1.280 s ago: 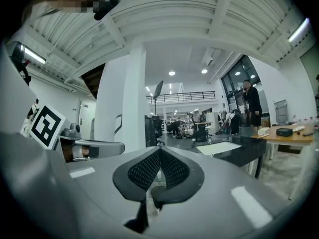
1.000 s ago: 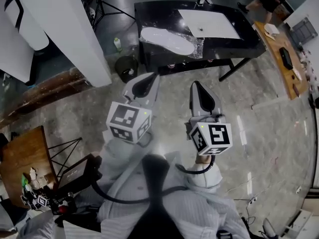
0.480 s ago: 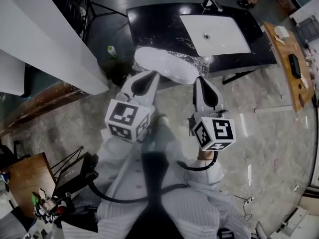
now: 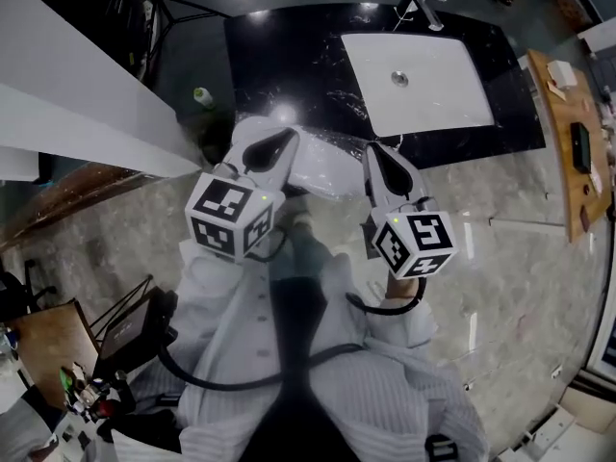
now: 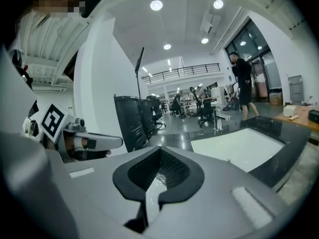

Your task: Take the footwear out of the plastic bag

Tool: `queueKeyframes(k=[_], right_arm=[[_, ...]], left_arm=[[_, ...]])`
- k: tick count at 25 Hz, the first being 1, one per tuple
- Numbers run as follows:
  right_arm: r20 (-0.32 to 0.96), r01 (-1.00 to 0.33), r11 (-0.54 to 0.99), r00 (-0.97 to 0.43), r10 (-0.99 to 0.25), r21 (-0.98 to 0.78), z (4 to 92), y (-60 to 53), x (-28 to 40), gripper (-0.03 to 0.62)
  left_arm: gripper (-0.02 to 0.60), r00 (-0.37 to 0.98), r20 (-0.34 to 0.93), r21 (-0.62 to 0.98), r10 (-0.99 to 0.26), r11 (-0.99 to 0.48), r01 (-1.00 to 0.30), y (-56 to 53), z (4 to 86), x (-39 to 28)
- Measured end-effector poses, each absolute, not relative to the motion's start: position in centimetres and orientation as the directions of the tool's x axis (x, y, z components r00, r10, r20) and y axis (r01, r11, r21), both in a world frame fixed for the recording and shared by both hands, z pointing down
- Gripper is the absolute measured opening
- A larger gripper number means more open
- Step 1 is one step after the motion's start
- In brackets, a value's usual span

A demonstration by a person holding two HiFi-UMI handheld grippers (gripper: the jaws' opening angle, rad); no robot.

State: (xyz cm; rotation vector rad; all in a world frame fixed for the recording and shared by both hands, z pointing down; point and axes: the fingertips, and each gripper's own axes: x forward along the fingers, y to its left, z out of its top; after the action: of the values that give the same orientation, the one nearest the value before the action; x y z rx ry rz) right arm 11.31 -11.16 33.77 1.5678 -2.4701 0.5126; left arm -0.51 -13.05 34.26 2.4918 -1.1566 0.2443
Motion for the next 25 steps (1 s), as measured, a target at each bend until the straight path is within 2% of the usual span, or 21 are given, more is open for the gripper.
queueKeyframes(k=[2,6,8,11,13,17,23,25], right_arm=[[0.385,-0.88,0.397,-0.472,-0.793,-0.259,35.7,-11.7,12.7,0.014],[0.456,-0.792,0.367,-0.589,-0.667,-0.487,39.4,-10.6,16.1,0.016],[0.455,-0.719,0.334,-0.662,-0.596,-0.609,41.2,-9.7,17.6,0.086],[0.441,-0.628,0.262,-0.732,-0.519,-0.733,43.7,-8.1,19.6,0.089],[0.422,-0.567,0.212,-0.771,-0.477,-0.796,45.2,-7.0,20.3,0.091],[0.371,-0.473,0.178,-0.832,-0.412,-0.863,47.2,-6.6,20.2,0.068],[0.329,-0.39,0.171,-0.896,-0.3,-0.905,48.3,-6.5,17.9,0.055],[0.29,-0.337,0.149,-0.918,-0.272,-0.93,48.2,-6.1,17.2,0.069]], left_arm=[[0.008,0.673,0.337,0.325,-0.658,-0.59,-0.739,-13.9,35.1,-0.9],[0.059,0.723,0.364,0.466,-0.587,-0.557,-0.687,-15.1,36.9,-4.3],[0.074,0.768,0.37,0.525,-0.522,-0.565,-0.637,-15.1,37.8,-6.2],[0.157,0.798,0.386,0.591,-0.462,-0.54,-0.599,-15.2,39.3,-9.5],[0.177,0.777,0.405,0.609,-0.481,-0.492,-0.622,-15.6,40.5,-12.1],[0.186,0.771,0.44,0.643,-0.461,-0.437,-0.629,-15.8,42.8,-14.4],[0.2,0.825,0.424,0.722,-0.374,-0.41,-0.557,-14.9,45.2,-12.9],[0.219,0.849,0.415,0.752,-0.328,-0.402,-0.523,-14.4,45.8,-12.1]])
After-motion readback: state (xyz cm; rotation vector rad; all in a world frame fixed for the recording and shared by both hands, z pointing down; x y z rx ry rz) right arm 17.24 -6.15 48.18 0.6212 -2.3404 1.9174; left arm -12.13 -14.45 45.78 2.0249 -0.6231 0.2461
